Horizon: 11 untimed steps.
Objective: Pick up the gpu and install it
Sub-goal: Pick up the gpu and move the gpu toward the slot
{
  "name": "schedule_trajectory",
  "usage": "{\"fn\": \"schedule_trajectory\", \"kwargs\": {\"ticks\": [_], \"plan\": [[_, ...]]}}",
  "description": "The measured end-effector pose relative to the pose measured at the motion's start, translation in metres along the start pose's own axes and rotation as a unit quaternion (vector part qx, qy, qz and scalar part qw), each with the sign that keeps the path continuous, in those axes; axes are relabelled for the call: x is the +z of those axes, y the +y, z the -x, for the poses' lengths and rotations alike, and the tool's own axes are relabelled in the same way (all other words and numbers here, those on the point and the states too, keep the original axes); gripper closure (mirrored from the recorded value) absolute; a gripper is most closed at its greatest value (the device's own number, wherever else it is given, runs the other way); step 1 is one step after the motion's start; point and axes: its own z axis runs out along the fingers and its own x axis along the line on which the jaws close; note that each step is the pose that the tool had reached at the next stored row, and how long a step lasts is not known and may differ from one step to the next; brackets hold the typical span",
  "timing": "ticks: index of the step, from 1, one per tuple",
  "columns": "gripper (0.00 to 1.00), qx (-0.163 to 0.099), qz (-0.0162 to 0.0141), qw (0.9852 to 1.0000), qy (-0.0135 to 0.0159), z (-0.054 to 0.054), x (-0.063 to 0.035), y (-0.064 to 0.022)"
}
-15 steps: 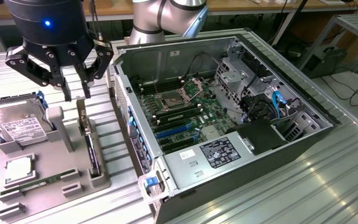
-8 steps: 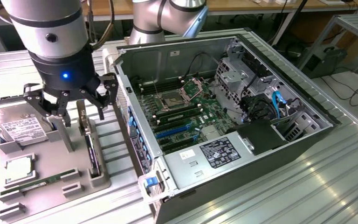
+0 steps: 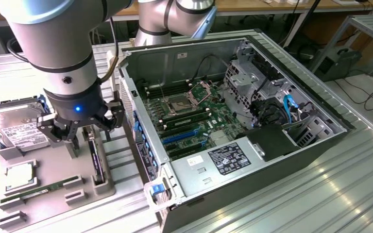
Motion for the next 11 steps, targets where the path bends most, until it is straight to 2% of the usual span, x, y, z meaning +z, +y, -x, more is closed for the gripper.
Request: {"fn": "schedule_trajectory", "kwargs": {"ticks": [11], "plan": [[0.34,0.000,0.0000,1.0000,-0.0001,0.0000,0.0010,0.0000]]}}
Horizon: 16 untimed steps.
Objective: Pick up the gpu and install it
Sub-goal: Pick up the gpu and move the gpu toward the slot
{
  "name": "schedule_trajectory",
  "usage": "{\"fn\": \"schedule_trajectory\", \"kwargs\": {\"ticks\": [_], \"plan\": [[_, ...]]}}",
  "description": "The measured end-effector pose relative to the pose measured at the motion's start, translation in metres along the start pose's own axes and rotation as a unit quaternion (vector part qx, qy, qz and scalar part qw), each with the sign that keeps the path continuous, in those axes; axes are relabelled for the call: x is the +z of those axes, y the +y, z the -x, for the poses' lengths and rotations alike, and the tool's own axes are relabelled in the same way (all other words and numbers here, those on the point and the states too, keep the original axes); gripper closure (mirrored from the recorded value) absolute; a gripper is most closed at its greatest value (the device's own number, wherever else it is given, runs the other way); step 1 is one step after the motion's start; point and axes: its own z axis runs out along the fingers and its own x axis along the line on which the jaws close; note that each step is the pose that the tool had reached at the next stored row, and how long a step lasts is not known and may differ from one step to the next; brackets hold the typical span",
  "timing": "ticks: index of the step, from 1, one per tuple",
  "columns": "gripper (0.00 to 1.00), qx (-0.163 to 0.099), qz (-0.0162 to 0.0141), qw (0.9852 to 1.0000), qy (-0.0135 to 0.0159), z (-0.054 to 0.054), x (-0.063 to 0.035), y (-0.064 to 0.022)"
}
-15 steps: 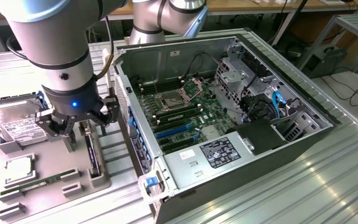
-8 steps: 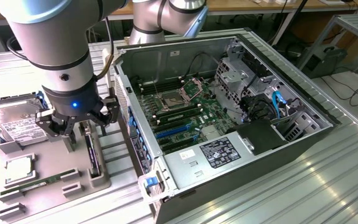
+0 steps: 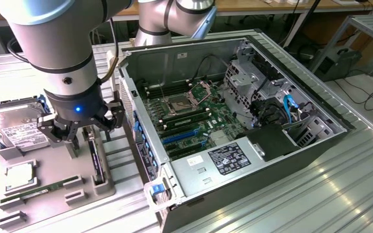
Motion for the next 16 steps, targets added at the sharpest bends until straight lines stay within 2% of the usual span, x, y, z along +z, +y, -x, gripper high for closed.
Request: {"fn": "schedule_trajectory", "kwargs": {"ticks": [3,11,16], "plan": [[0.34,0.000,0.0000,1.0000,0.0000,0.000,0.0015,-0.0001],[0.34,-0.003,0.0000,1.0000,0.0002,0.000,0.0128,-0.0026],[0.34,-0.030,0.0004,0.9995,0.0016,-0.001,0.0183,-0.0032]]}}
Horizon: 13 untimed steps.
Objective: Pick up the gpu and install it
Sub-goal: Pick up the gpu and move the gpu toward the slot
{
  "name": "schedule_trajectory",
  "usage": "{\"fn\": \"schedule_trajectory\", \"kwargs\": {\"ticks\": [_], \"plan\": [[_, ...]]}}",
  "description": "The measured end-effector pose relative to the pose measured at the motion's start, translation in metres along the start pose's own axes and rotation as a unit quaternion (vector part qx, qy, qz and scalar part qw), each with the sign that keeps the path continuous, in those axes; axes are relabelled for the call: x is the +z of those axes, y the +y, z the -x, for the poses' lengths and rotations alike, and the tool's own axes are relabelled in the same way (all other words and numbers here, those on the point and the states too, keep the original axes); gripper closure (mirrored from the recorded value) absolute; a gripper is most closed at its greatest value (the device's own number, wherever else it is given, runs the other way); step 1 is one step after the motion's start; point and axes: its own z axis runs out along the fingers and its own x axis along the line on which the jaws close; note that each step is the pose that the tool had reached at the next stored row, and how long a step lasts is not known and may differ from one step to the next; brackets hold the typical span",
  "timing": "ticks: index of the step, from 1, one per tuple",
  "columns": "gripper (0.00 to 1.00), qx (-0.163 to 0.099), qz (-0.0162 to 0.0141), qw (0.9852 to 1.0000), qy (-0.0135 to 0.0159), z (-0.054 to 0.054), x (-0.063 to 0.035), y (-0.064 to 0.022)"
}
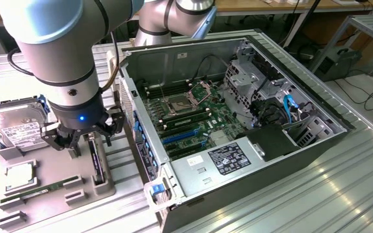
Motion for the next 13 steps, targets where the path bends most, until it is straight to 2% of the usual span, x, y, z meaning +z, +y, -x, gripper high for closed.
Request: {"fn": "schedule_trajectory", "kwargs": {"ticks": [13], "plan": [[0.34,0.001,0.0000,1.0000,0.0001,-0.004,0.0194,-0.0007]]}}
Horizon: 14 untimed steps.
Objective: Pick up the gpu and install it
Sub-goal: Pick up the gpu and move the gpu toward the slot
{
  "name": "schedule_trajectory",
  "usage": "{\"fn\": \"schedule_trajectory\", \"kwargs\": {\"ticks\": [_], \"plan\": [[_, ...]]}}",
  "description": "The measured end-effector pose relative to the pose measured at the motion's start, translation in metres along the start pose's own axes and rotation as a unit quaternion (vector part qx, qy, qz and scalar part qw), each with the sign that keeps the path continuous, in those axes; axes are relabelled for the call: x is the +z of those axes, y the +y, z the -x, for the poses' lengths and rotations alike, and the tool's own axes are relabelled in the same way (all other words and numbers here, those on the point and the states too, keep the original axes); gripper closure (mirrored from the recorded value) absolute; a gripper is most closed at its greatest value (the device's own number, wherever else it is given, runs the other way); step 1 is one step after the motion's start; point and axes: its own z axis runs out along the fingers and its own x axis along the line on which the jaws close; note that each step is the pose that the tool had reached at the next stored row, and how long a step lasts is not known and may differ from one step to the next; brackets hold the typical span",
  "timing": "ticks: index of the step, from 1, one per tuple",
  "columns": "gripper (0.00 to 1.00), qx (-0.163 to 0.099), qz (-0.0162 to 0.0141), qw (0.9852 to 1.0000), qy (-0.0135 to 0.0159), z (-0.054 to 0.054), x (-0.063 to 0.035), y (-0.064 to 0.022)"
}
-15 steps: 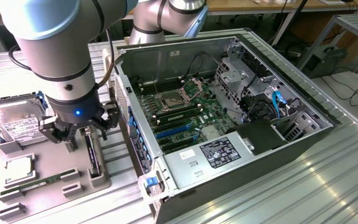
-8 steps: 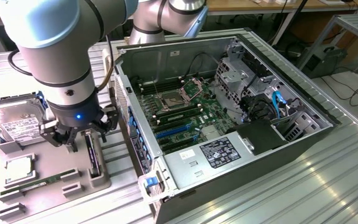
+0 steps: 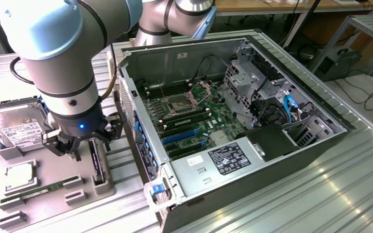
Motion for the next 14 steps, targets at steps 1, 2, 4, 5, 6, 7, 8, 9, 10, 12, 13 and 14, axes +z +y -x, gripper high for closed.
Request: {"fn": "schedule_trajectory", "kwargs": {"ticks": [1,2,4,5,6,7,8,9,10,12,13,14], "plan": [[0.34,0.000,0.0000,1.0000,0.0001,0.0000,0.0018,-0.0001],[0.34,0.000,0.0000,1.0000,0.0002,-0.0001,0.0050,-0.0002],[0.34,0.000,0.0001,1.0000,0.0006,-0.0002,0.0077,-0.0003],[0.34,0.000,0.0000,1.0000,0.0009,-0.0002,0.0083,-0.0003],[0.36,0.000,0.0000,1.0000,0.0010,-0.0002,0.0086,-0.0004],[0.36,0.000,-0.0001,1.0000,0.0011,-0.0002,0.0090,-0.0004],[0.43,0.000,-0.0001,1.0000,0.0011,-0.0002,0.0092,-0.0004],[0.43,0.000,-0.0001,1.0000,0.0011,-0.0002,0.0095,-0.0004],[0.43,0.000,-0.0001,1.0000,0.0010,-0.0002,0.0098,-0.0004],[0.44,0.001,-0.0002,1.0000,0.0010,-0.0002,0.0104,-0.0006],[0.51,0.001,-0.0002,1.0000,0.0009,-0.0002,0.0107,-0.0008],[0.51,0.001,-0.0003,1.0000,0.0009,-0.0002,0.0109,-0.0011]]}}
